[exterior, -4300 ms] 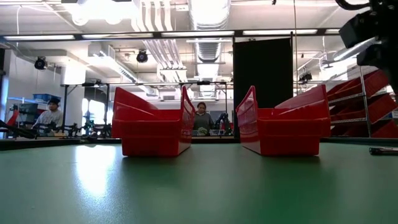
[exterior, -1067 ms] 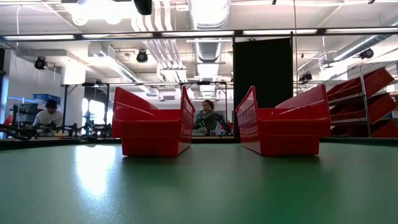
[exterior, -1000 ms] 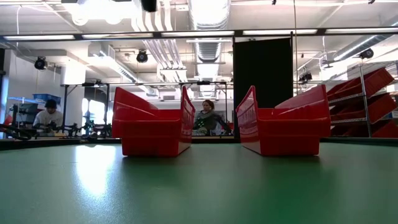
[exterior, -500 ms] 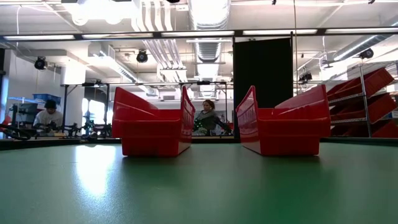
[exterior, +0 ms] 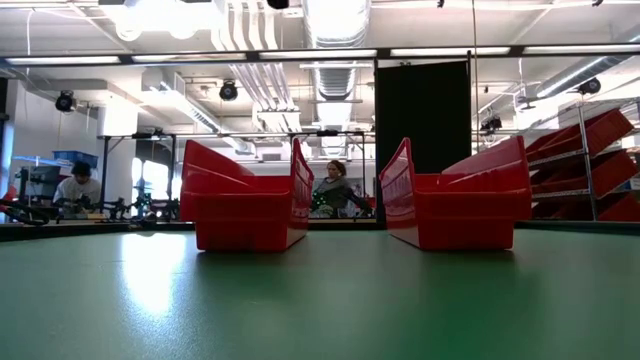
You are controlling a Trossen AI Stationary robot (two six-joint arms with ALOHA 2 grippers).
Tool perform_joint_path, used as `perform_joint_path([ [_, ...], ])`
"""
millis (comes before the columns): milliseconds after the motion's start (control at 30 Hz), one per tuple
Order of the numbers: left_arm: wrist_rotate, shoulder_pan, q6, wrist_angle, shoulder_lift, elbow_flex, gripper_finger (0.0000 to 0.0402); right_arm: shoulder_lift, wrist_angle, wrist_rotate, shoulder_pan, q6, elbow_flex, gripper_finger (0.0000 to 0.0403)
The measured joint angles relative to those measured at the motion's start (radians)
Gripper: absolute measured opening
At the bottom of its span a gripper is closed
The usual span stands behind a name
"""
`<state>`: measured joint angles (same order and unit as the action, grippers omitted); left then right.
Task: Sort batteries
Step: Put the silver battery into the left red bin
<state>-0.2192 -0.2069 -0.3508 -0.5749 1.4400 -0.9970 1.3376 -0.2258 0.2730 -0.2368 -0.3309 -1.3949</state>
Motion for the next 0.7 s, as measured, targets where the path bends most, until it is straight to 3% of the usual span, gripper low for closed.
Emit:
perform_joint_path([
  [167,0.001,0.001,-0.001,0.16,-0.067,-0.003,0.0016,-0.004,-0.018,0.0,0.0,-0.01,0.0,0.0019],
  [400,-0.031,0.063,-0.039,0.752,-0.229,-0.029,0.0016,-0.041,-0.165,0.024,0.0,-0.022,-0.017,0.0095],
  [567,0.013,0.209,-0.011,1.101,-0.174,-0.095,0.0016,-0.056,-0.288,0.027,0.0,-0.052,-0.018,0.0145],
  [700,0.086,0.317,0.11,1.224,-0.056,-0.184,0.0016,-0.068,-0.383,0.025,-0.009,-0.053,-0.025,0.0168],
])
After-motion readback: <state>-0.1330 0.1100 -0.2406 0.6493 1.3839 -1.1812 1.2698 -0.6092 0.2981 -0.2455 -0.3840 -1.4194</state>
